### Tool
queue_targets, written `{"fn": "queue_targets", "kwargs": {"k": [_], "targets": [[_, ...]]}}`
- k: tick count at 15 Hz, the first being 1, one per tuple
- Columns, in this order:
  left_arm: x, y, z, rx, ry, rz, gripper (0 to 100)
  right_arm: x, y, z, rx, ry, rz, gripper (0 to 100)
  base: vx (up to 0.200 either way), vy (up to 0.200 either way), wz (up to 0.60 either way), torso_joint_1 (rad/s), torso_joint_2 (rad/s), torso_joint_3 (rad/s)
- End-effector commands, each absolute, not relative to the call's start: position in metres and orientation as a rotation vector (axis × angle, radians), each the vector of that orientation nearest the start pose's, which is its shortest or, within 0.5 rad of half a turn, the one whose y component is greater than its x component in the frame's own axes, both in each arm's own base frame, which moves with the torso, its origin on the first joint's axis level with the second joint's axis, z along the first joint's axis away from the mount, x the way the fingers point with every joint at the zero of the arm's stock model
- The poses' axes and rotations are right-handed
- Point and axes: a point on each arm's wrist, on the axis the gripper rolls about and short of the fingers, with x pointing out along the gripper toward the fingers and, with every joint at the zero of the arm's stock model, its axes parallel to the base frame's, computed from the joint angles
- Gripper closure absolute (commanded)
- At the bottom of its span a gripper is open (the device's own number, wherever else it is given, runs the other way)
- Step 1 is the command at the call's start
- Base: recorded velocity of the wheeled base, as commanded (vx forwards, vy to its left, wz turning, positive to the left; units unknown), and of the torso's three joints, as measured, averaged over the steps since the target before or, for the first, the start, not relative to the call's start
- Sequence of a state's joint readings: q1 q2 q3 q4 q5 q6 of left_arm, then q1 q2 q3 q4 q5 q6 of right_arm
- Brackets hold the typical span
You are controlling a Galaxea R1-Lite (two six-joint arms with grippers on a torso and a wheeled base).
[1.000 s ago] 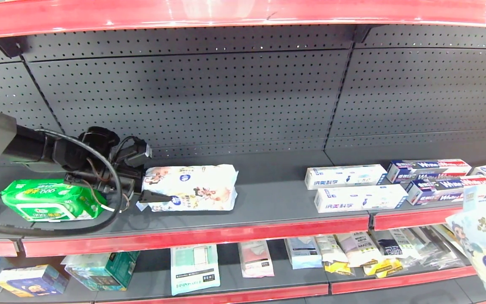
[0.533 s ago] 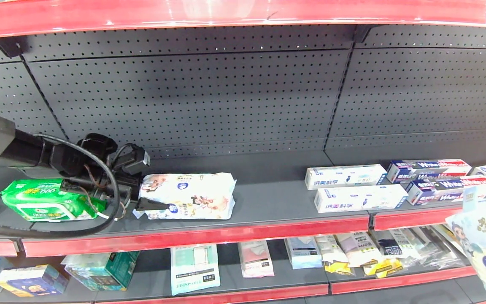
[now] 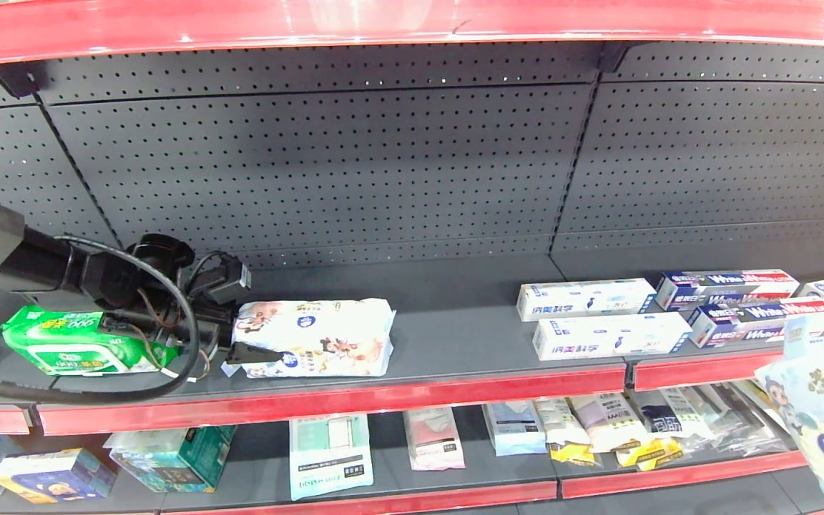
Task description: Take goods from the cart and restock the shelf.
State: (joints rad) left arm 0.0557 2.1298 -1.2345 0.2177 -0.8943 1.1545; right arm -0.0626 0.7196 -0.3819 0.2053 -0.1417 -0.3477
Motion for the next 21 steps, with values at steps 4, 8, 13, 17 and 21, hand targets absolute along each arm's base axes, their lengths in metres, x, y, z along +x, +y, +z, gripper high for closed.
{"fn": "queue_targets", "kwargs": {"k": [4, 8, 13, 17, 21], "targets": [[0.362, 0.004, 0.079, 0.456, 0.465, -1.181, 100, 0.052, -0.007, 0.158, -0.361, 0.575, -0.107, 100, 0.0, 0.0, 0.0, 0.0, 0.0, 0.0], [0.361, 0.01, 0.078, 0.457, 0.479, -1.158, 100, 0.052, -0.007, 0.158, -0.361, 0.577, -0.108, 100, 0.0, 0.0, 0.0, 0.0, 0.0, 0.0], [0.357, 0.011, 0.075, 0.443, 0.496, -1.159, 100, 0.052, -0.007, 0.158, -0.361, 0.577, -0.108, 100, 0.0, 0.0, 0.0, 0.0, 0.0, 0.0], [0.358, 0.011, 0.074, 0.444, 0.495, -1.159, 100, 0.052, -0.007, 0.158, -0.361, 0.577, -0.108, 100, 0.0, 0.0, 0.0, 0.0, 0.0, 0.0], [0.357, 0.011, 0.074, 0.441, 0.496, -1.161, 100, 0.052, -0.007, 0.158, -0.361, 0.579, -0.107, 100, 0.0, 0.0, 0.0, 0.0, 0.0, 0.0]]}}
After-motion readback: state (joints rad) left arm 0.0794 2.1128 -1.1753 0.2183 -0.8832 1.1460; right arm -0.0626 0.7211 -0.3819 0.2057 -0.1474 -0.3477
